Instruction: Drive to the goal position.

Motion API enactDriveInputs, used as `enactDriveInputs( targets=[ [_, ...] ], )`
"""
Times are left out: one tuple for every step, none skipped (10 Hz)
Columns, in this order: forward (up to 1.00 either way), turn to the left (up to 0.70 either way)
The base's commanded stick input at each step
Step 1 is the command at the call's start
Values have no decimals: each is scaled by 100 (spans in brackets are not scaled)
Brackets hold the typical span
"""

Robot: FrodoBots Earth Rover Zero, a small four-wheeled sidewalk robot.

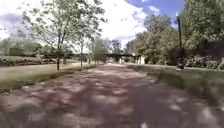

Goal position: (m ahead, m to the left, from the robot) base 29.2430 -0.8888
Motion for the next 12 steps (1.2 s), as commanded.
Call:
enactDriveInputs(
  targets=[
    [100,0],
    [100,0],
    [100,0],
    [100,0],
    [100,0],
    [100,0],
    [100,0],
    [100,0],
    [100,0],
    [100,0],
    [100,0],
    [100,0]
  ],
)
